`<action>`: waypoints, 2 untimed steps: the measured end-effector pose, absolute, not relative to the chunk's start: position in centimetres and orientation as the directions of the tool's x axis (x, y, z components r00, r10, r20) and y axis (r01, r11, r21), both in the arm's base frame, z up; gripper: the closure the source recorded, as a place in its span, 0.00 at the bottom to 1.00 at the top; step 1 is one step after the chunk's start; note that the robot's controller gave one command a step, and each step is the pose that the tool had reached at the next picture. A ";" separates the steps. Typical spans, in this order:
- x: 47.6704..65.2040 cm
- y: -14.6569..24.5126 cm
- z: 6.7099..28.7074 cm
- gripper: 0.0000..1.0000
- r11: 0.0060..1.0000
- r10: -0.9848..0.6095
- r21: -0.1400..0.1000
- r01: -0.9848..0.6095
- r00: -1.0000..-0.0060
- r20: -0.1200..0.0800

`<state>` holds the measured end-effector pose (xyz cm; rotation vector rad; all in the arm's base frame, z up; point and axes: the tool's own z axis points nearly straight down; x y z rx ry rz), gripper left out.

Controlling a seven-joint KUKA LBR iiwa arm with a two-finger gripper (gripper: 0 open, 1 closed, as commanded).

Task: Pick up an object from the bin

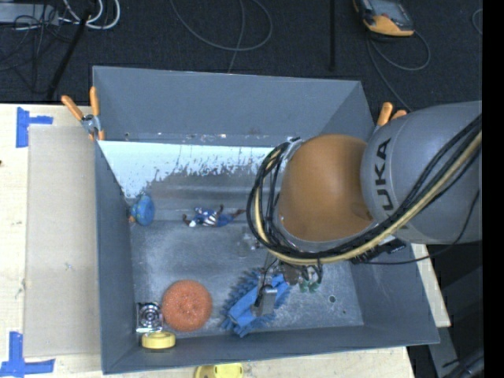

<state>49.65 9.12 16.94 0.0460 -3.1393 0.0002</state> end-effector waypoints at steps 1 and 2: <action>48.4 10.1 13.3 0.00 0.996 -0.085 0.000 -0.085 -0.996 0.001; 48.6 8.4 7.7 1.00 0.996 -0.091 0.000 -0.091 -0.996 0.004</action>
Offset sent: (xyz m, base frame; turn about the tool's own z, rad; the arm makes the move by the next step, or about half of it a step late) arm -0.0098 -0.0074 -0.0920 -0.0639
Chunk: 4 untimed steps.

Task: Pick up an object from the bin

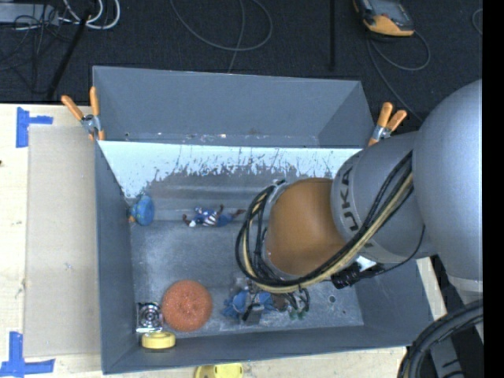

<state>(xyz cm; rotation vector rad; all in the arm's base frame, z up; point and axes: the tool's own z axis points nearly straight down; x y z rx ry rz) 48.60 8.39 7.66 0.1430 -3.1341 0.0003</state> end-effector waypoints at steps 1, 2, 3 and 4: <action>48.6 8.4 7.7 1.00 0.996 -0.090 0.000 -0.090 -0.996 0.004; 48.6 8.4 7.8 1.00 0.996 -0.090 0.000 -0.090 -0.996 0.006; 50.4 8.9 13.0 1.00 0.992 0.130 0.000 0.130 -0.992 0.001; 50.4 8.9 13.0 1.00 0.991 0.130 0.000 0.130 -0.991 0.001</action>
Offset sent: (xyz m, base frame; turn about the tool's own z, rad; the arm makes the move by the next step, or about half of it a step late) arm 0.0367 0.0127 0.0830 -0.0131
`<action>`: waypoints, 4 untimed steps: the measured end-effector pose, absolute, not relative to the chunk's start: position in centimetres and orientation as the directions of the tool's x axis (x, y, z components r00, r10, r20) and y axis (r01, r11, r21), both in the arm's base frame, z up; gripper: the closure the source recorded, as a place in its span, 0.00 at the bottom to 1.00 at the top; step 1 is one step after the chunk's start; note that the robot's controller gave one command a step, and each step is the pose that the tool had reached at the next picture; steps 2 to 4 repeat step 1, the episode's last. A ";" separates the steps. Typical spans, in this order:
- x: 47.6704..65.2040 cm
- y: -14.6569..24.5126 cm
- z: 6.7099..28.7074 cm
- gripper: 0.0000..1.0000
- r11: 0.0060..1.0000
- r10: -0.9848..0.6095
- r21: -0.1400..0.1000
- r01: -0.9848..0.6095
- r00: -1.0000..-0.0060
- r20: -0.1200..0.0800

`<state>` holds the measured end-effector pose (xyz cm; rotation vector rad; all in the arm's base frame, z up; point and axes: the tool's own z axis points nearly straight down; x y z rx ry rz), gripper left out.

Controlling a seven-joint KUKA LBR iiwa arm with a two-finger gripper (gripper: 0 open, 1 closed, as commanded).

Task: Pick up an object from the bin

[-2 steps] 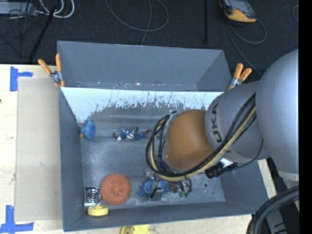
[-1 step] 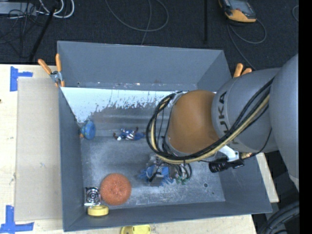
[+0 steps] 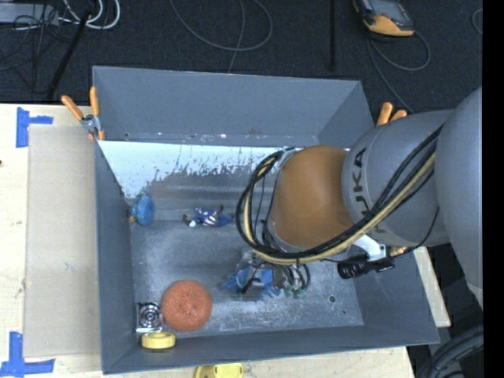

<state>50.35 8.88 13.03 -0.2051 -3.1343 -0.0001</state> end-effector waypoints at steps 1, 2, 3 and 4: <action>54.1 7.6 29.2 1.00 0.994 0.109 0.001 0.109 -0.994 -0.005; 54.1 7.6 29.2 1.00 0.994 0.109 0.001 0.109 -0.994 -0.005; 54.1 7.6 29.2 1.00 0.994 0.109 0.001 0.109 -0.994 -0.005; 54.1 7.6 29.2 1.00 0.994 0.109 0.001 0.109 -0.994 -0.005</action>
Offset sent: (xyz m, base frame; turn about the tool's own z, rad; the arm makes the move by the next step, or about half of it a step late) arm 0.0000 0.0000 0.0000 0.0000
